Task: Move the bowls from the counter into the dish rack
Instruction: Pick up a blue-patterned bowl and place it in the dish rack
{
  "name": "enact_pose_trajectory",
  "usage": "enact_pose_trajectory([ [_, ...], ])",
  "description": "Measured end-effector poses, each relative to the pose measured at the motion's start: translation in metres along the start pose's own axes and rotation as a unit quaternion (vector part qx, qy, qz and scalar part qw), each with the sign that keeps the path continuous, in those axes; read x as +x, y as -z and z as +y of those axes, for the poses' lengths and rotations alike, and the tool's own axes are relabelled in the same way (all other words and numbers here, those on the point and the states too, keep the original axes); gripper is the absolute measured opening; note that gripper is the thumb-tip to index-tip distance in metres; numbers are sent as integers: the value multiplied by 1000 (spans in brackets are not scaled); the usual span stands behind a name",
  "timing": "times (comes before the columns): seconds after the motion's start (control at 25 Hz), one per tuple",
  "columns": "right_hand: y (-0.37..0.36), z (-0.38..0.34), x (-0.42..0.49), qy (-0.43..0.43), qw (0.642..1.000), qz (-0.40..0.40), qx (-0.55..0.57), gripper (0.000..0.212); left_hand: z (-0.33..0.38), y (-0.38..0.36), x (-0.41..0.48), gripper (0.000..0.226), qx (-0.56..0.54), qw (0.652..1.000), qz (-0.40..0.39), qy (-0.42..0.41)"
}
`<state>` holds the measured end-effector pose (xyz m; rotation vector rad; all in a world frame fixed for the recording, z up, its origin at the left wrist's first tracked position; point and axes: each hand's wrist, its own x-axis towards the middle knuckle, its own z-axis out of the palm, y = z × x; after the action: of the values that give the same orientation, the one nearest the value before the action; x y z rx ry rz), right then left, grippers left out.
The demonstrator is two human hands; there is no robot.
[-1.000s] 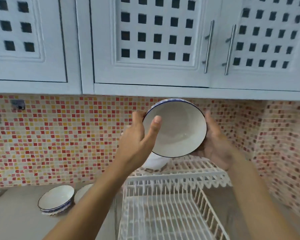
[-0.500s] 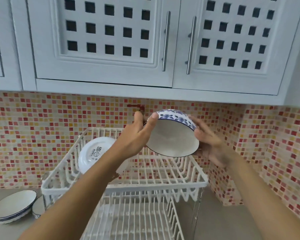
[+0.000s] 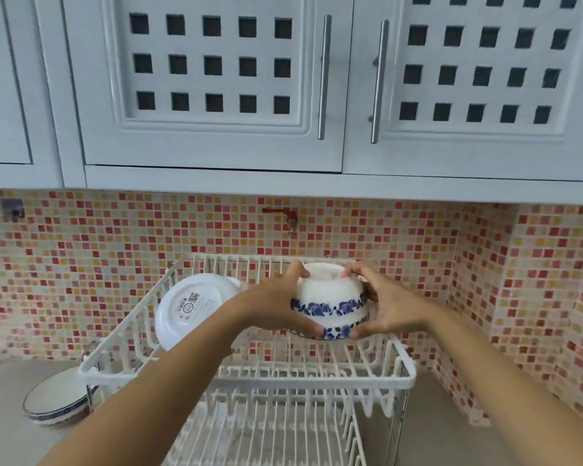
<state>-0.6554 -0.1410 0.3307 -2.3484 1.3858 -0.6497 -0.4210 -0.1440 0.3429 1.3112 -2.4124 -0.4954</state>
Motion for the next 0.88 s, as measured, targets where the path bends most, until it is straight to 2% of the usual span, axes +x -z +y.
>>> enact_pose_trajectory([
  [0.16, -7, 2, 15, -37, 992, -52, -110, 128, -6, -21, 9, 92, 53, 997, -26, 54],
  [0.24, -10, 1, 21, -37, 984, -73, -157, 135, -9, -29, 12, 98, 85, 993, -30, 79],
  [0.52, -30, 4, 27, -39, 955, -79, -284, 132, -12, -44, 8, 95, 119, 987, -45, 101],
  [0.72, -33, 2, 28, -51, 948, -69, -306, 133, -10, -55, 3, 98, 233, 971, -8, 51],
  [0.88, -33, 1, 33, -61, 957, -47, -278, 115, -13, -59, 6, 85, 260, 964, 8, 54],
])
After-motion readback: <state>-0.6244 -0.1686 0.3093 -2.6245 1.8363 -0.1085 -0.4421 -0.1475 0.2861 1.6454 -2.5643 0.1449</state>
